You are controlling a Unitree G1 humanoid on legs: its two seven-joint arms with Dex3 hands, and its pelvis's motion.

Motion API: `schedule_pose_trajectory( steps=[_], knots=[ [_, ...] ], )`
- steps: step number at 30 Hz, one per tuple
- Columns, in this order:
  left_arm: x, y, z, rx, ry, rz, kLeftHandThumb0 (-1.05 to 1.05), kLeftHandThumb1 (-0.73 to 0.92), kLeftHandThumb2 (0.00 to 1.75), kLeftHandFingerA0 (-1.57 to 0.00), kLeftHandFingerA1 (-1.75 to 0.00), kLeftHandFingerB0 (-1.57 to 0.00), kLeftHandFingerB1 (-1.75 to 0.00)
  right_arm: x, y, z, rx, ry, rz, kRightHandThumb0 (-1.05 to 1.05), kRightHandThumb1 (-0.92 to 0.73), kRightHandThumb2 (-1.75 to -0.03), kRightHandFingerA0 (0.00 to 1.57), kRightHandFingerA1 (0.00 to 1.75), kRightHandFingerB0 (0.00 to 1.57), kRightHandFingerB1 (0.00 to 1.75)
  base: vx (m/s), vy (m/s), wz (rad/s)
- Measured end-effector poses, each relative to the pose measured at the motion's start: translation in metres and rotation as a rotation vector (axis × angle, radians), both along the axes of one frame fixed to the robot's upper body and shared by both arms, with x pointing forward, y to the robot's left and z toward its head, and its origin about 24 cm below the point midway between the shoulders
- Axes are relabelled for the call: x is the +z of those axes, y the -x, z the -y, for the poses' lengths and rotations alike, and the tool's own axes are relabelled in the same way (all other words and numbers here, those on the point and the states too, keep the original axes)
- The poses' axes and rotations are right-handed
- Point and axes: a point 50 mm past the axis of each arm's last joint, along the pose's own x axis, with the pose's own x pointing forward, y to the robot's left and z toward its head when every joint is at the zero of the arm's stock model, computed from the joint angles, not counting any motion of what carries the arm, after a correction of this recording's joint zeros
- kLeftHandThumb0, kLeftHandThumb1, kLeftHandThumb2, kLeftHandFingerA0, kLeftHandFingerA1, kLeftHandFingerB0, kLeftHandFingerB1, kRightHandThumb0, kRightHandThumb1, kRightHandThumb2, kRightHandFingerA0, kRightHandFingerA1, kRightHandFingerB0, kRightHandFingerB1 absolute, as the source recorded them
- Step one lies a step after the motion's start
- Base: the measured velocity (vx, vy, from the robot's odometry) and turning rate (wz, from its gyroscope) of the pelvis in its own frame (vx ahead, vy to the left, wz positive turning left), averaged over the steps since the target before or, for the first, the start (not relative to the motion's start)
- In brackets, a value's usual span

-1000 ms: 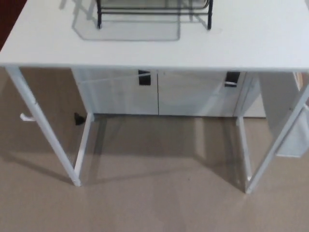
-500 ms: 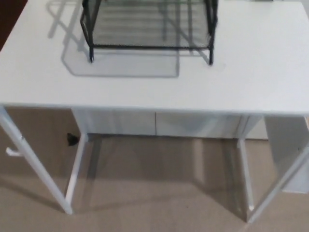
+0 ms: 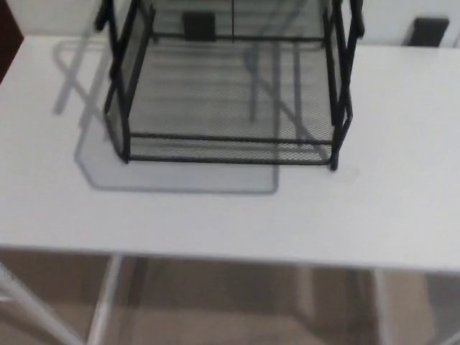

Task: The robot walks towards a file tray kept in the middle of a desk and uses its right hand to grab a tray and pulls it out towards itself

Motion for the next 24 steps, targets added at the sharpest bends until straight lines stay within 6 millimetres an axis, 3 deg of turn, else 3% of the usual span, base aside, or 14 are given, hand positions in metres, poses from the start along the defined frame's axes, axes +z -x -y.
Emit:
schedule_pose_trajectory(
  steps=[1, 2, 7, 8, 14, 18, 24],
  knots=[
    [0.001, -0.003, 0.0, -0.006, 0.001, 0.011, -0.31, 0.28, 0.9, -0.33, -0.59, -0.19, -0.55, 0.0, -0.002, 0.001, 0.003, 0.0, 0.005, -0.28, -0.52, -0.56, 0.57, 0.5, 0.37, 0.38, 0.3, -0.219, 0.06],
    [0.001, -0.003, 0.001, -0.01, 0.006, 0.009, -0.37, 0.38, 0.7, -0.52, -0.41, -0.29, -0.4, 0.001, -0.003, 0.001, 0.005, 0.003, 0.008, -0.38, -0.43, -0.67, 0.6, 0.59, 0.33, 0.45, 0.29, -0.207, 0.01],
    [0.0, -0.002, 0.004, -0.044, 0.034, -0.017, -0.36, 0.39, 0.7, -0.54, -0.44, -0.27, -0.41, 0.005, -0.005, 0.0, 0.028, 0.013, 0.022, -0.4, -0.42, -0.68, 0.61, 0.59, 0.33, 0.46, -0.01, 0.008, -0.08],
    [-0.001, -0.002, 0.005, -0.053, 0.04, -0.023, -0.38, 0.37, 0.66, -0.63, -0.46, -0.29, -0.41, 0.007, -0.004, -0.001, 0.034, 0.016, 0.026, -0.41, -0.42, -0.69, 0.57, 0.59, 0.33, 0.46, -0.04, 0.094, -0.19],
    [-0.001, -0.003, 0.012, -0.157, 0.061, -0.077, -0.36, 0.4, 0.65, -0.5, -0.43, -0.28, -0.42, 0.006, 0.005, -0.009, 0.06, 0.002, -0.002, -0.36, -0.45, -0.68, 0.57, 0.57, 0.35, 0.45, -0.03, 0.207, 0.03],
    [0.001, 0.001, 0.007, -0.198, 0.051, -0.12, -0.35, 0.36, 0.63, -0.58, -0.44, -0.28, -0.43, 0.011, 0.006, -0.017, 0.096, 0.0, 0.008, -0.42, -0.43, -0.7, 0.56, 0.58, 0.34, 0.46, -0.13, 0.17, -0.01],
    [-0.002, 0.003, 0.012, -0.224, 0.071, -0.16, -0.38, 0.34, 0.63, -0.51, -0.42, -0.28, -0.43, 0.008, 0.007, -0.018, 0.107, 0.001, -0.011, -0.4, -0.43, -0.68, 0.61, 0.59, 0.36, 0.46, -0.17, 0.011, -0.04]
  ],
)
